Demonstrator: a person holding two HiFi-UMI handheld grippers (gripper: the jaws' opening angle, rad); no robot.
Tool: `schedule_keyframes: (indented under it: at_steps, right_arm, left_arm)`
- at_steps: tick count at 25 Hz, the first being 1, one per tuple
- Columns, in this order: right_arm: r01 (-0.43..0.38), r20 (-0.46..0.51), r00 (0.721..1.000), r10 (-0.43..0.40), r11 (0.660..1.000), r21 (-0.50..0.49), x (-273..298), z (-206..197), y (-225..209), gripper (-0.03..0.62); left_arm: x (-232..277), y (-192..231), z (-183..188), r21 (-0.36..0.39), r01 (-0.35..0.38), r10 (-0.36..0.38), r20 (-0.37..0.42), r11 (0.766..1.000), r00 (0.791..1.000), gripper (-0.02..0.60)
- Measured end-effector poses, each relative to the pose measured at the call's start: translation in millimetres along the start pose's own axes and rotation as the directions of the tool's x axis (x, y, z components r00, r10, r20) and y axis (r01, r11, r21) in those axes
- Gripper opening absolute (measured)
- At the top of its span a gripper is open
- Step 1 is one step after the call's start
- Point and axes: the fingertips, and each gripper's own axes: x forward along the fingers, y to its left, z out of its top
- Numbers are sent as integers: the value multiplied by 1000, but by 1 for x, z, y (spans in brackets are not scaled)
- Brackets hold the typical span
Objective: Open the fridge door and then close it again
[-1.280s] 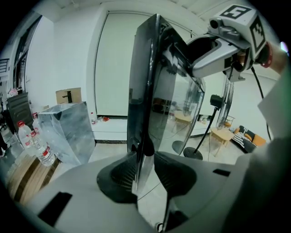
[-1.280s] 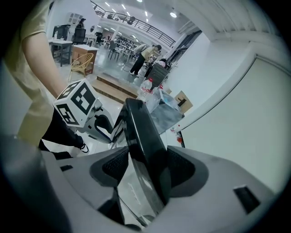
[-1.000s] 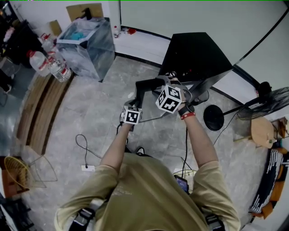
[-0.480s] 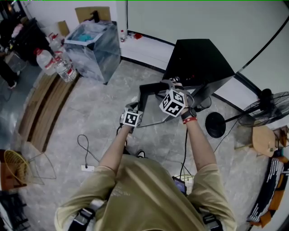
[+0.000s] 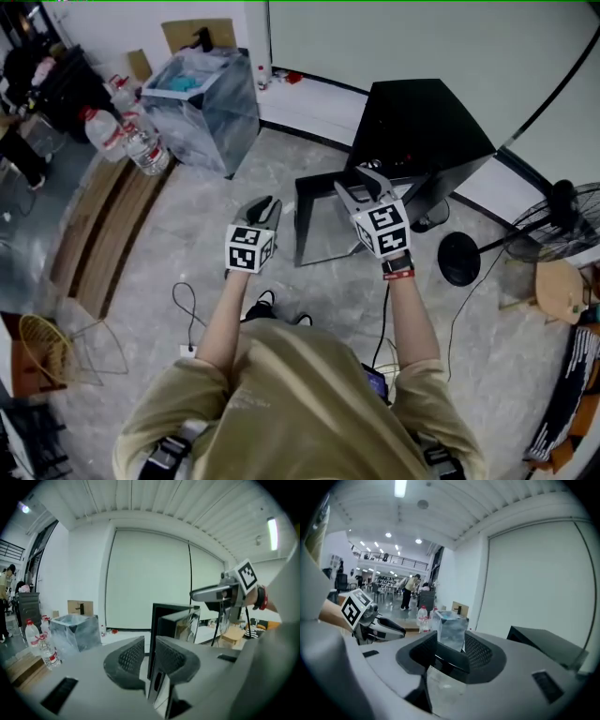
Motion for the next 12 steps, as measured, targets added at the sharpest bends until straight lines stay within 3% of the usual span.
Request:
schedule_keyframes:
  at_steps: [3, 6, 12]
  right_arm:
    - [28, 75, 997, -37, 993, 114, -11, 10, -1, 165]
    - [70, 107, 990, -88, 984, 163, -21, 15, -2, 138]
    - [87, 149, 981, -125, 967, 239, -29, 15, 9, 54]
  left_arm:
    - [-17, -5, 37, -13, -17, 18, 95, 1000, 995, 76]
    - [-28, -7, 60, -8, -66, 66, 166, 998, 984, 55]
    - [-37, -14, 73, -10, -100, 99, 219, 995, 971, 30]
